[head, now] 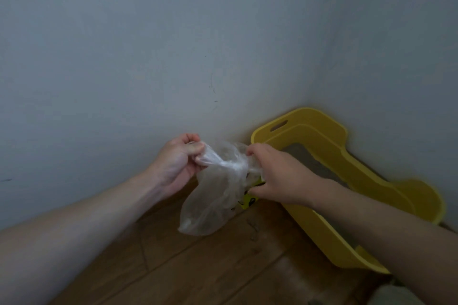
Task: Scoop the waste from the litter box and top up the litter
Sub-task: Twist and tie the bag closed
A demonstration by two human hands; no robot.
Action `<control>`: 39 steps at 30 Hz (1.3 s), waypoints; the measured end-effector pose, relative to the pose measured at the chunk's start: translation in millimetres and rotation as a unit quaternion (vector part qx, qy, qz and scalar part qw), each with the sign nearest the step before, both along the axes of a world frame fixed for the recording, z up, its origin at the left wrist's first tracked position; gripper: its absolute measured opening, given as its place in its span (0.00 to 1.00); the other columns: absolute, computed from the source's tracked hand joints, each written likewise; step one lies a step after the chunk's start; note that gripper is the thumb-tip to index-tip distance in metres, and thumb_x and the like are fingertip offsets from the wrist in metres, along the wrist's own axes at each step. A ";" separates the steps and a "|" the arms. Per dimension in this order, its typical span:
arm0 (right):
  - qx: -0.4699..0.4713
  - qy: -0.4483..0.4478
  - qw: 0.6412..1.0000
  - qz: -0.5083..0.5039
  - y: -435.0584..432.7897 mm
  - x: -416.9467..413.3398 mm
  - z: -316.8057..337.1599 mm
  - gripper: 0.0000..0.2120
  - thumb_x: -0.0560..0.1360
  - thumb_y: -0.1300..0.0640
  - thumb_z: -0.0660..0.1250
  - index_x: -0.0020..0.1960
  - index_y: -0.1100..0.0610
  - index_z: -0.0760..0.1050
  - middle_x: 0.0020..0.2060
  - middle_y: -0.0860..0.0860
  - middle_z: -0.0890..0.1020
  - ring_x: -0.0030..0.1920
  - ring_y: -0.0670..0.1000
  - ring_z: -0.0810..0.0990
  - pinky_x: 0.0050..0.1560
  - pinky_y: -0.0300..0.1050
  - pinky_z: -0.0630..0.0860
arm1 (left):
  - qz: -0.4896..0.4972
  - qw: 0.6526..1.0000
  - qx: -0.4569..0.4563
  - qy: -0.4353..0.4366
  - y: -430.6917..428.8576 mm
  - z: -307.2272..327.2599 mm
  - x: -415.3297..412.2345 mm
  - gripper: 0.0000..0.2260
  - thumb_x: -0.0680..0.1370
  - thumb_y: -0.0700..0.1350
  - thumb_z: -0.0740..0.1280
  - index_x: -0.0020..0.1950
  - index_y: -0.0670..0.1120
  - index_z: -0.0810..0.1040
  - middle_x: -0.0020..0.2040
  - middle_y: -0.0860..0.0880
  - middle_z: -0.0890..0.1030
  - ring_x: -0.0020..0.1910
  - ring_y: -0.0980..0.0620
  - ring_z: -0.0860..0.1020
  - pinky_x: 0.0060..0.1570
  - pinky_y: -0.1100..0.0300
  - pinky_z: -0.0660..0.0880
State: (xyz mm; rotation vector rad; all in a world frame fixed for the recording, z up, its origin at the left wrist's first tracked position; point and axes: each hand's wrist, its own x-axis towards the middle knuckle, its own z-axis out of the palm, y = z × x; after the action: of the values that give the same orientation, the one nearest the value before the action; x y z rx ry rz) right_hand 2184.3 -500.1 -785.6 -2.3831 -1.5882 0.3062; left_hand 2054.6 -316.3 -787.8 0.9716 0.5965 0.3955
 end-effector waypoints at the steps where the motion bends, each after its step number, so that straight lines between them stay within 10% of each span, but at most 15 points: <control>1: 0.014 -0.031 0.999 -0.001 1.5 -0.3 -3.3 0.31 0.72 0.48 0.74 0.69 0.50 0.65 0.63 0.50 0.73 0.57 0.54 0.77 0.48 0.44 0.72 | -0.002 1.000 0.005 0.001 0.2 0.4 -0.2 0.13 0.78 0.29 0.57 0.41 0.45 0.70 0.34 0.47 0.71 0.31 0.53 0.72 0.34 0.58 0.76; 9: 0.116 -0.063 0.989 -0.064 1.8 0.0 -12.0 0.05 0.73 0.53 0.62 0.42 0.54 0.71 0.36 0.49 0.69 0.38 0.59 0.74 0.34 0.49 0.67 | -0.062 0.997 0.051 0.018 -5.7 -5.1 -8.4 0.11 0.77 0.30 0.61 0.43 0.45 0.72 0.34 0.46 0.72 0.31 0.51 0.70 0.26 0.61 0.73; 17: 0.120 0.003 0.991 -0.052 -2.3 4.6 -5.8 0.11 0.73 0.56 0.72 0.40 0.52 0.70 0.33 0.43 0.69 0.37 0.49 0.68 0.35 0.45 0.58 | -0.062 0.995 0.062 0.042 10.5 -9.1 -24.3 0.11 0.68 0.32 0.68 0.43 0.45 0.72 0.35 0.46 0.75 0.28 0.52 0.75 0.24 0.64 0.73; 26: 0.163 0.111 0.977 -0.079 -0.2 8.7 -11.2 0.07 0.72 0.52 0.75 0.41 0.51 0.78 0.35 0.48 0.78 0.36 0.48 0.74 0.34 0.46 0.69 | -0.088 0.965 0.229 0.095 7.3 -6.6 -19.6 0.07 0.79 0.37 0.65 0.42 0.42 0.78 0.33 0.45 0.76 0.26 0.57 0.70 0.29 0.64 0.68; 32: 0.118 0.193 0.967 -0.116 -10.3 24.1 -7.1 0.15 0.70 0.52 0.78 0.50 0.48 0.75 0.43 0.46 0.79 0.37 0.43 0.76 0.35 0.38 0.72 | -0.029 0.980 0.172 0.098 11.1 -2.8 -24.6 0.04 0.73 0.31 0.69 0.40 0.39 0.78 0.29 0.46 0.77 0.24 0.56 0.71 0.28 0.66 0.71; 39: 0.152 0.243 0.953 -0.101 -14.0 28.8 -1.0 0.04 0.72 0.60 0.76 0.45 0.55 0.82 0.25 0.35 0.78 0.28 0.34 0.75 0.30 0.26 0.68 | -0.010 0.976 0.193 0.103 17.9 2.9 -28.3 0.04 0.73 0.31 0.69 0.42 0.39 0.81 0.30 0.48 0.81 0.29 0.56 0.78 0.32 0.66 0.77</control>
State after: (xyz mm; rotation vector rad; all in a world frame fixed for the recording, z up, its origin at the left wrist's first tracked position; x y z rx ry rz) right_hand 2213.1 -514.0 -786.6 -2.0089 -1.0709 0.5162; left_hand 2026.3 -298.4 -784.9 1.4020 0.7111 0.4033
